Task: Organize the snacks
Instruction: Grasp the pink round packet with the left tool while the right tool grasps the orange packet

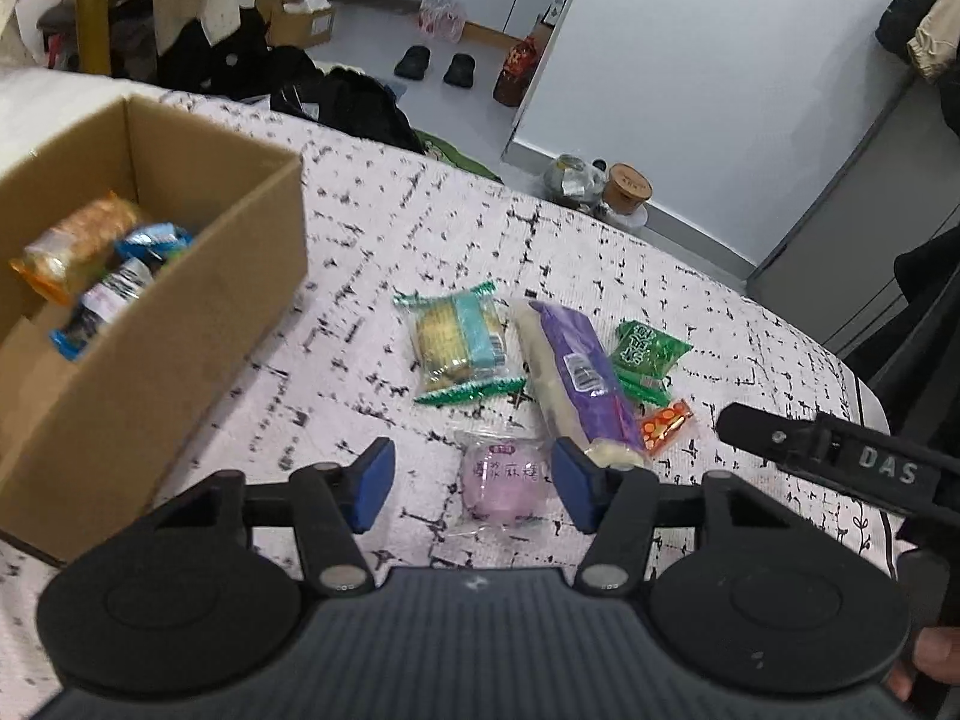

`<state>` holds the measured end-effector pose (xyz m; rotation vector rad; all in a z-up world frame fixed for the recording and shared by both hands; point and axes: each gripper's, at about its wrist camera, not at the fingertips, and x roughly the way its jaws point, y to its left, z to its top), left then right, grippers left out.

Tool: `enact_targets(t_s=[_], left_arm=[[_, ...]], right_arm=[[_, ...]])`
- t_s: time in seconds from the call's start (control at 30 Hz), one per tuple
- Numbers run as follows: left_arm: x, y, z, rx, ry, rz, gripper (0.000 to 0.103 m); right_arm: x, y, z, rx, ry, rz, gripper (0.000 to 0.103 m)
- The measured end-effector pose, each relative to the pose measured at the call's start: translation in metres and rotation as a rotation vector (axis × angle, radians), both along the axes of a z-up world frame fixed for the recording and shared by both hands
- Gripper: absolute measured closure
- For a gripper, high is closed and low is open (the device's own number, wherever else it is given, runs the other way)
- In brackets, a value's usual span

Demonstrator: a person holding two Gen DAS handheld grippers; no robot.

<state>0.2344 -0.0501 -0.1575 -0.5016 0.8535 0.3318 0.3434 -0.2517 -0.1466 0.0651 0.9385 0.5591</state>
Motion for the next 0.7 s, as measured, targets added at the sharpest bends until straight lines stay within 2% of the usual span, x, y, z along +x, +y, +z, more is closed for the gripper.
enact_targets(t_s=[0.3,0.4,0.5,0.7], left_arm=[[0.014,-0.008,-0.023,-0.028,0.0,-0.025,0.046],[0.02,-0.009,-0.028,-0.023,0.009,-0.035,0.046],[0.022,-0.005,-0.034,-0.051,0.028,-0.022,0.046],[0.026,-0.006,-0.039,-0.063,0.037,-0.045,0.046]], right_arm=[[0.014,-0.001,-0.033,0.01,0.077,-0.104,0.036],[0.016,0.005,-0.034,0.001,0.068,-0.118,0.036],[0.021,0.013,-0.035,-0.006,0.075,-0.14,0.036],[0.019,0.031,-0.041,-0.084,0.053,-0.177,0.035]])
